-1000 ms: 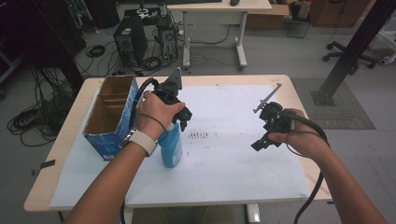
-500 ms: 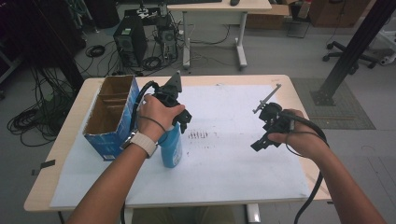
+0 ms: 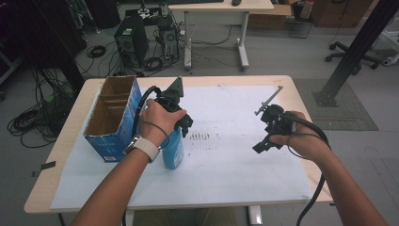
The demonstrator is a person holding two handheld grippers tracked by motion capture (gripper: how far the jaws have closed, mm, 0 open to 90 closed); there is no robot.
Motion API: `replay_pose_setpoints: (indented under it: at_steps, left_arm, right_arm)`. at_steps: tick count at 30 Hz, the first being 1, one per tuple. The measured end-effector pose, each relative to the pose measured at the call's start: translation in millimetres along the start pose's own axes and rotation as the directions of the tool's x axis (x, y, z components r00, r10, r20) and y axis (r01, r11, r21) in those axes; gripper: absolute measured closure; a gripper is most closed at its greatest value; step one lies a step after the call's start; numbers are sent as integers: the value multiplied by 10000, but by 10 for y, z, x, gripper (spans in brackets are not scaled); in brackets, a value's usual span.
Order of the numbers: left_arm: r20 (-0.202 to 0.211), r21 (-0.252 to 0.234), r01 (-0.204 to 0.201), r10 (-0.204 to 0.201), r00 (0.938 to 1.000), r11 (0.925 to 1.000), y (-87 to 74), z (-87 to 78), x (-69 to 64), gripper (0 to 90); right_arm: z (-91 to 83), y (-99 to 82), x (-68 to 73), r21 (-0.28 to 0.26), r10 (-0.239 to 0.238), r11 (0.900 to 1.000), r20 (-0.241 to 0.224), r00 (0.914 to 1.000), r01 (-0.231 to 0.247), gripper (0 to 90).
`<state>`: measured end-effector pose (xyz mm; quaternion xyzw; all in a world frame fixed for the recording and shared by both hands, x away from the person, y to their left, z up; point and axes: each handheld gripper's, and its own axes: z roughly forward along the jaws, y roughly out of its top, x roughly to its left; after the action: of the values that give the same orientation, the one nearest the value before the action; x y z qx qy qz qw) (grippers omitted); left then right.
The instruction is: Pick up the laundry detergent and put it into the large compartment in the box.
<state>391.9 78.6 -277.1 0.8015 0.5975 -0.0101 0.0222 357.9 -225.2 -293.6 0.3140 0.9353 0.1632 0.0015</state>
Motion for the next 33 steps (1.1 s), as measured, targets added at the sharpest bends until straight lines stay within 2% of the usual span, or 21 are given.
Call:
replay_pose_setpoints:
  at_steps: [13, 18, 27, 33]
  left_arm:
    - [115, 45, 1, -1, 9999, 10000, -23, 95, 18, 98]
    - [105, -57, -14, 14, 9999, 10000, -28, 105, 31, 138]
    - [76, -29, 13, -13, 10000, 10000, -32, 127, 42, 160]
    - [7, -119, 67, -67, 10000, 9999, -36, 143, 52, 216]
  right_arm:
    - [7, 0, 5, 49, -8, 10000, -21, 10000, 8, 89]
    - [-2, 9, 12, 19, -25, 10000, -26, 10000, 25, 89]
    - [6, -8, 6, 35, 17, 10000, -37, 10000, -17, 90]
    - [15, -13, 5, 54, 61, 10000, -35, 10000, -61, 91]
